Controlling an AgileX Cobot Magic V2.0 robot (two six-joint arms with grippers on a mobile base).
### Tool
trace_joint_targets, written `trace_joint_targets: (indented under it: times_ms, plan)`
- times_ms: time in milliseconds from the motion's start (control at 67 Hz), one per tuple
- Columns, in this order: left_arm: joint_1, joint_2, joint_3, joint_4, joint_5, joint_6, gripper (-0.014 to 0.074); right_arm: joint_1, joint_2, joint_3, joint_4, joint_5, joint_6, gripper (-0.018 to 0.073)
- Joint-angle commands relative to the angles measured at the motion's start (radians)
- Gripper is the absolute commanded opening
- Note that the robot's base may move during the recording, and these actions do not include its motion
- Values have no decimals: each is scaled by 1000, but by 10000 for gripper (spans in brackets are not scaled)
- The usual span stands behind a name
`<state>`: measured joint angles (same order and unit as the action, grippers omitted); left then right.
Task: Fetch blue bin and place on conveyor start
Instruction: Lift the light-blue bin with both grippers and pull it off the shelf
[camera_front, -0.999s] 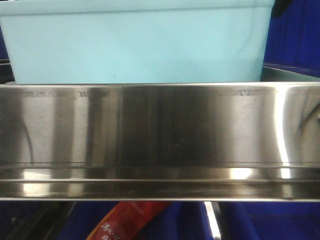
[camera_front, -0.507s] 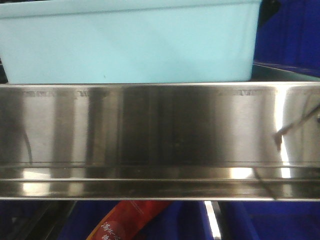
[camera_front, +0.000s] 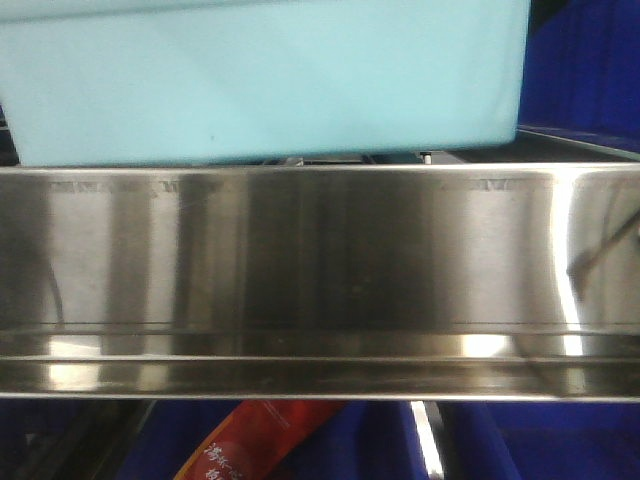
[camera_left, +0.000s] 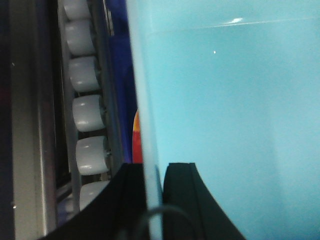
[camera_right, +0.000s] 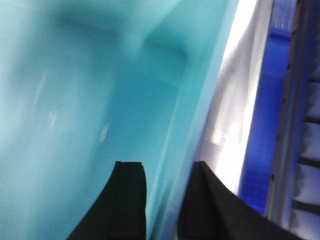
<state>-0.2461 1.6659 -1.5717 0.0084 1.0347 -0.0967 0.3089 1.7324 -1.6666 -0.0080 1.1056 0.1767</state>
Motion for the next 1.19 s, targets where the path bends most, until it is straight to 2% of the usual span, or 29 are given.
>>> trace_joint_targets:
  times_ms: [0,194,433,910,1178]
  plan:
    - [-10,-83,-17,-40,-5,7,-111,0,-75,-9,-5,-29,20,-152]
    - [-10,-217,-19,-90,-40,7,-111,0,-187,-9,-5,-31,20,-152]
    - [-19,-354,-19,-108,-77,7,-111,2,-302,-9,-5,-32,20,-152]
    - [-19,-357,-19,-108,-67,7,-111,2,-335,-9,-5,-61,20,-152]
    - [-19,-357,-19,-108,-167,7,-111,2,-335,-9,-5,-67,20,-152]
